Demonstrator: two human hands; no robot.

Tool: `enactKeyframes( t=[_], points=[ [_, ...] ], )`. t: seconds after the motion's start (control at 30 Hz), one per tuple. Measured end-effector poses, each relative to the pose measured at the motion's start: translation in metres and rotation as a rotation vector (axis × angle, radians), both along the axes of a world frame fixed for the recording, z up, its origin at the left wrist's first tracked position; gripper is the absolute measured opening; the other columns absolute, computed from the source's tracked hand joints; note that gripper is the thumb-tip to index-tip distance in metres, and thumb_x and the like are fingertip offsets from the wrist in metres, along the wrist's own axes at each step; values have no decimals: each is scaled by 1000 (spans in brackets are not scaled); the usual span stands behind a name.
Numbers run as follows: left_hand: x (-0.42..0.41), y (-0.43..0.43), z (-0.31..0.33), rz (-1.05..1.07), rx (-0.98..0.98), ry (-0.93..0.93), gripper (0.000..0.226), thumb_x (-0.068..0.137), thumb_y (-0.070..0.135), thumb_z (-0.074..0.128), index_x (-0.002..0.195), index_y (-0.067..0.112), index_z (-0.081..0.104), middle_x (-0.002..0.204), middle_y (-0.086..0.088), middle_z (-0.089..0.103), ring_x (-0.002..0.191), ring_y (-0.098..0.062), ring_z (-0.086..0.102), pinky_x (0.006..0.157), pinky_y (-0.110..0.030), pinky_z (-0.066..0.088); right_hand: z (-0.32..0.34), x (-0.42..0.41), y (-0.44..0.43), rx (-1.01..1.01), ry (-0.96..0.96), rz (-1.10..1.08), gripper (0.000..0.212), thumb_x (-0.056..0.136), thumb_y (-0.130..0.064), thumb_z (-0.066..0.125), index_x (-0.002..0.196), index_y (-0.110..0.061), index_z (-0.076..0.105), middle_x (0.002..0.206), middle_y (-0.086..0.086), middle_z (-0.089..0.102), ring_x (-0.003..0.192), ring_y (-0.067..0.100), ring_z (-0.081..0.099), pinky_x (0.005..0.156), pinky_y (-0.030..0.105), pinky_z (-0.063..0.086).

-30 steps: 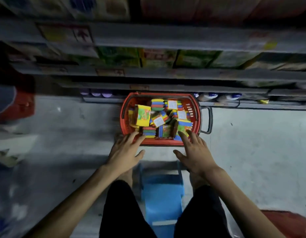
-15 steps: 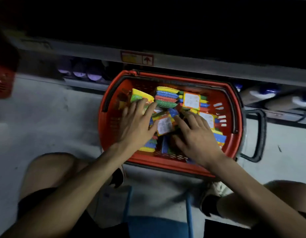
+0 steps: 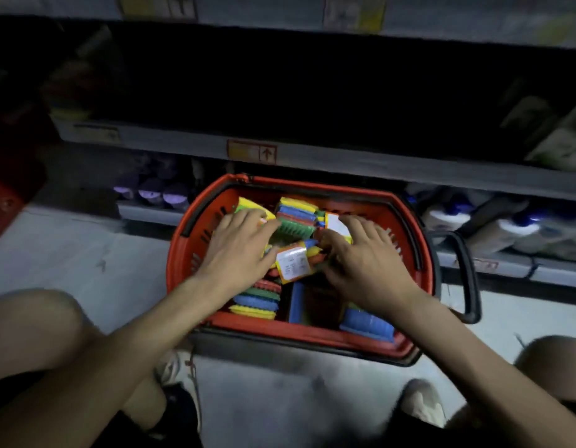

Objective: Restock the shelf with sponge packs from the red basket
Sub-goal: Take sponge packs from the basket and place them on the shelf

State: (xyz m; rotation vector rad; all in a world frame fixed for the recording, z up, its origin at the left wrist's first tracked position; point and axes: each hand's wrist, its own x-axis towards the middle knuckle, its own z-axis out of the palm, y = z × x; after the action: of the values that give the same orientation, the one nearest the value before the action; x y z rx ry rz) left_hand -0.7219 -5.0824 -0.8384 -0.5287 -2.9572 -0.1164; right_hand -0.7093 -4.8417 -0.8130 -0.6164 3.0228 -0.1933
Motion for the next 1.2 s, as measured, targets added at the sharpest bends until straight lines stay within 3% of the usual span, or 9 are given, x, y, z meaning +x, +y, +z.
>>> enactKeyframes(
  t=[0.33, 0.53, 0.6, 0.67, 0.73, 0.97, 1.07, 1.13, 1.2],
  points=[
    [64, -44, 26, 96, 155, 79, 49, 88, 41, 64, 134, 23, 62, 127, -4, 60, 118, -28, 58, 94, -42, 48, 39, 45, -35, 98, 8, -30, 61, 77, -46, 74, 130, -17, 65, 132, 21, 60, 122, 44, 58, 100, 53, 49],
    [47, -60, 29, 232, 285, 31, 51, 94, 47, 61, 141, 28, 54, 133, 4, 54, 121, -21, 55, 96, -39, 49, 48, 25, -53, 198, -62, 109, 69, 97, -59, 51, 156, -29, 31, 159, 9, 31, 149, 31, 29, 120, 43, 27],
    [37, -56, 23, 237, 313, -2, 54, 95, 48, 59, 145, 31, 49, 136, 6, 51, 121, -20, 55, 89, -36, 51, 34, 16, -55, 216, -51, 118, 69, 94, -59, 58, 152, -27, 40, 155, 10, 40, 143, 32, 40, 114, 44, 37],
    [27, -53, 13, 247, 332, -44, 57, 96, 49, 58, 149, 33, 43, 138, 7, 49, 121, -18, 55, 83, -35, 52, 17, 5, -55, 284, -84, 80, 74, 77, -57, 77, 139, -21, 59, 139, 16, 59, 125, 37, 60, 96, 47, 53],
    [18, -53, 7, 261, 368, -78, 59, 97, 49, 58, 150, 34, 39, 140, 8, 46, 119, -18, 57, 79, -36, 54, 1, -2, -57, 318, -73, 89, 76, 61, -55, 88, 125, -19, 68, 123, 17, 67, 110, 38, 68, 82, 47, 59],
    [-19, -43, -14, 355, 238, -236, 85, 94, 67, 48, 161, 29, 11, 153, 1, 34, 132, -22, 48, 86, -35, 52, -19, -26, -50, 310, -100, 202, 76, 57, -60, 87, 122, -24, 70, 113, 8, 70, 104, 32, 71, 76, 41, 61],
    [-39, -37, -16, 408, 187, -405, 99, 90, 77, 45, 162, 28, -3, 157, -7, 29, 134, -29, 48, 90, -39, 49, -18, -39, -48, 269, -173, 230, 69, 76, -58, 76, 135, -27, 59, 126, 6, 64, 115, 30, 64, 87, 42, 58],
    [-49, -38, -18, 453, 265, -530, 104, 86, 81, 48, 161, 32, -5, 158, -11, 32, 132, -34, 50, 93, -42, 49, -12, -47, -42, 242, -210, 221, 62, 92, -54, 59, 147, -30, 43, 141, 4, 51, 131, 29, 51, 103, 42, 48],
    [-53, -41, -22, 470, 383, -603, 106, 83, 79, 55, 161, 35, -3, 158, -10, 37, 131, -35, 53, 96, -42, 50, -5, -52, -33, 242, -207, 162, 61, 97, -51, 51, 152, -29, 35, 147, 4, 45, 136, 28, 44, 108, 40, 42]
  ],
)
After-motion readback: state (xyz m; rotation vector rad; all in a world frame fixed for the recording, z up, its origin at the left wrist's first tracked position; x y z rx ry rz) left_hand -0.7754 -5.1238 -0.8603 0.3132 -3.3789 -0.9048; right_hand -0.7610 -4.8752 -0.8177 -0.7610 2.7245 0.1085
